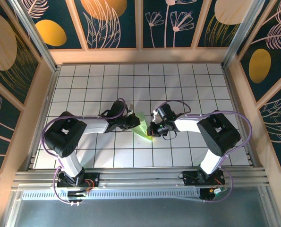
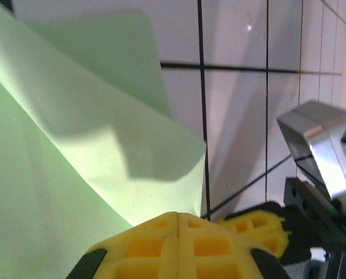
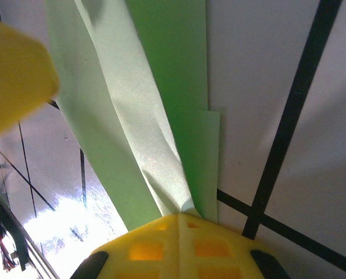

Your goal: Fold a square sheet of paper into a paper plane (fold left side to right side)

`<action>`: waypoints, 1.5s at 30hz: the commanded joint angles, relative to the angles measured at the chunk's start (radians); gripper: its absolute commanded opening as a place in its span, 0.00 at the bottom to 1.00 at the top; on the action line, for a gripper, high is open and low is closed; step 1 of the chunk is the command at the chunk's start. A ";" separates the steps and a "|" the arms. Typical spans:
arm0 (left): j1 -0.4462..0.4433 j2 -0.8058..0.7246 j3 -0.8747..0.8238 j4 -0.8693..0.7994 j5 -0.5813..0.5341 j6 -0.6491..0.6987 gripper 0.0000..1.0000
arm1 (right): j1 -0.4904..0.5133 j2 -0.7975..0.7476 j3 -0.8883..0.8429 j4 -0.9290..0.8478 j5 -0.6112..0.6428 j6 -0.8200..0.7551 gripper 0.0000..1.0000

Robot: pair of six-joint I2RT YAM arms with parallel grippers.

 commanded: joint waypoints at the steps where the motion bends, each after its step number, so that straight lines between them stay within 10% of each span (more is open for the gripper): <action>1: -0.024 0.010 -0.018 0.090 0.071 -0.038 0.02 | 0.007 0.074 -0.029 -0.131 0.181 0.013 0.00; 28: -0.023 0.162 0.056 -0.017 -0.094 -0.033 0.00 | 0.025 0.110 -0.008 -0.208 0.209 -0.010 0.00; 45: 0.131 0.187 0.106 -0.073 -0.122 0.084 0.00 | 0.032 0.131 -0.007 -0.242 0.208 -0.024 0.00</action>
